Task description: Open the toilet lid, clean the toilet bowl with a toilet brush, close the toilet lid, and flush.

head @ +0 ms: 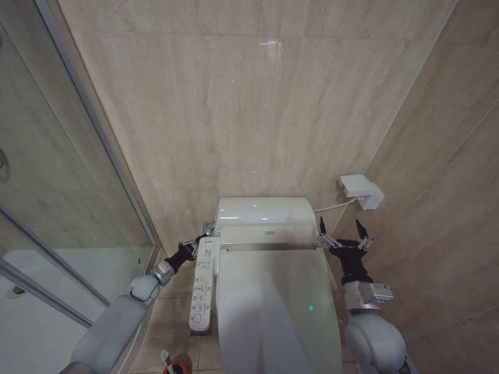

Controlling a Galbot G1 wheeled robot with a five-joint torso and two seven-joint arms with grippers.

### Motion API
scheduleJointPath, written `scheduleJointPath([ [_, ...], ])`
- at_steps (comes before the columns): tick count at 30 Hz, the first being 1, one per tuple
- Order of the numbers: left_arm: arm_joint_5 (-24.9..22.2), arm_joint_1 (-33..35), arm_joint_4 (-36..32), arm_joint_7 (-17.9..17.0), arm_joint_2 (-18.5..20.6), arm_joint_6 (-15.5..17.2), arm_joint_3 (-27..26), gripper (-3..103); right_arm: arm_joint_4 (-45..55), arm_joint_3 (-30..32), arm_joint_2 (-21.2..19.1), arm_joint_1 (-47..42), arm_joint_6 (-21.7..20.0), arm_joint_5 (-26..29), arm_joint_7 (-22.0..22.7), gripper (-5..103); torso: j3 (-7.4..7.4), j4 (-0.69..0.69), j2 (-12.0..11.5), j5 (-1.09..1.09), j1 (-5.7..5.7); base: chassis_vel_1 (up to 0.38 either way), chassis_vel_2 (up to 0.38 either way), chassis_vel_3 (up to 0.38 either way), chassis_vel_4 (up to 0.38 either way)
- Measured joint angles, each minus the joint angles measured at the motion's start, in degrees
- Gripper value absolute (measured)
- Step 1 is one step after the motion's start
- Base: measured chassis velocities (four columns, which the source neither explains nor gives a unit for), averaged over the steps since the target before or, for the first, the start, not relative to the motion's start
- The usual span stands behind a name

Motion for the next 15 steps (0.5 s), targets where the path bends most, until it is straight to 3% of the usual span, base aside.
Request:
scheduleJointPath([
  [3, 0.18, 1.91, -1.04, -0.33, 0.27, -0.06, -1.61, 0, 0.01, 0.0, 0.0, 0.0, 0.0, 0.0, 0.0, 100, 0.01, -0.02, -0.01, -0.08, 0.01, 0.0, 0.0, 0.0, 0.0],
  [5, 0.18, 3.62, -2.28, -2.62, 1.08, 0.21, -2.98, 0, 0.0, 0.0, 0.0, 0.0, 0.0, 0.0, 0.0, 100, 0.0, 0.01, 0.0, 0.02, 0.0, 0.0, 0.0, 0.0, 0.0],
  [14, -0.94, 9.07, -6.13, -7.34, 3.71, 1.17, -7.02, -2, 0.0, 0.0, 0.0, 0.0, 0.0, 0.0, 0.0, 100, 0.0, 0.02, 0.0, -0.03, 0.0, 0.0, 0.0, 0.0, 0.0],
  [15, -1.16, 9.79, -6.84, -7.98, 4.13, 1.29, -7.58, 25, 0.0, 0.0, 0.0, 0.0, 0.0, 0.0, 0.0, 100, 0.0, 0.03, 0.0, -0.01, 0.0, 0.0, 0.0, 0.0, 0.0],
])
